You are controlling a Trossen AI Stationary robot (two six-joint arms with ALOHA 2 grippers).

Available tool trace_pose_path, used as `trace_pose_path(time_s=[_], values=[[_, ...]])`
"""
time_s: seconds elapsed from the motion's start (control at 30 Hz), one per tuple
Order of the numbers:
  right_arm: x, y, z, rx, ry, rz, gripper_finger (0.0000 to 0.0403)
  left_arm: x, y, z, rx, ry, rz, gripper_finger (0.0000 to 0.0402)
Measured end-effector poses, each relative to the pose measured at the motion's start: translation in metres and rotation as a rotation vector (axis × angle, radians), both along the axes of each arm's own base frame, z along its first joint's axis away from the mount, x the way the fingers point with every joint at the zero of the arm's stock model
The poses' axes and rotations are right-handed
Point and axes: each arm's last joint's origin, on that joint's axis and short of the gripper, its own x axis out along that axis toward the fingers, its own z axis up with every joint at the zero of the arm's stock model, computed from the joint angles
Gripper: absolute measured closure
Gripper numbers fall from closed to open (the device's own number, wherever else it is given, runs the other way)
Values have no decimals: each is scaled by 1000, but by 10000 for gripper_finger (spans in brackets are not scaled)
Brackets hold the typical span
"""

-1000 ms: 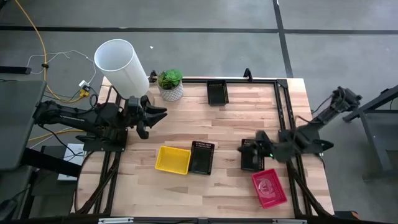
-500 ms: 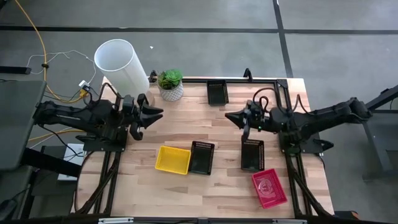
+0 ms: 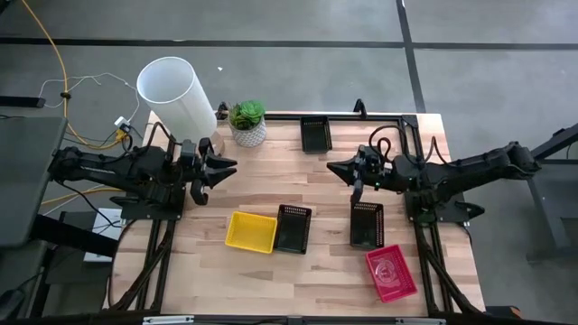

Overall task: Stack baskets by color
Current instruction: Stack the bottom right black bin on the bottom left black bin

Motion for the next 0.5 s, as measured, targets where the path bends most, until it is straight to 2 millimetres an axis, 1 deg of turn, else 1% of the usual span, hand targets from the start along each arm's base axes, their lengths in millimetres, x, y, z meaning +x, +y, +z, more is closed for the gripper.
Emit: trace_pose_path(time_s=[0.13,0.23,0.33,0.5], values=[[0,0,-1,-1,15,-1,401,0,0,0,0,-3,0,298],[1,0,-3,35,65,0,383,0,0,0,0,-3,0,298],[0,2,-1,83,242,-1,347,0,0,0,0,-3,0,298],[-9,12,3,164,648,-21,281,0,0,0,0,-3,0,298]])
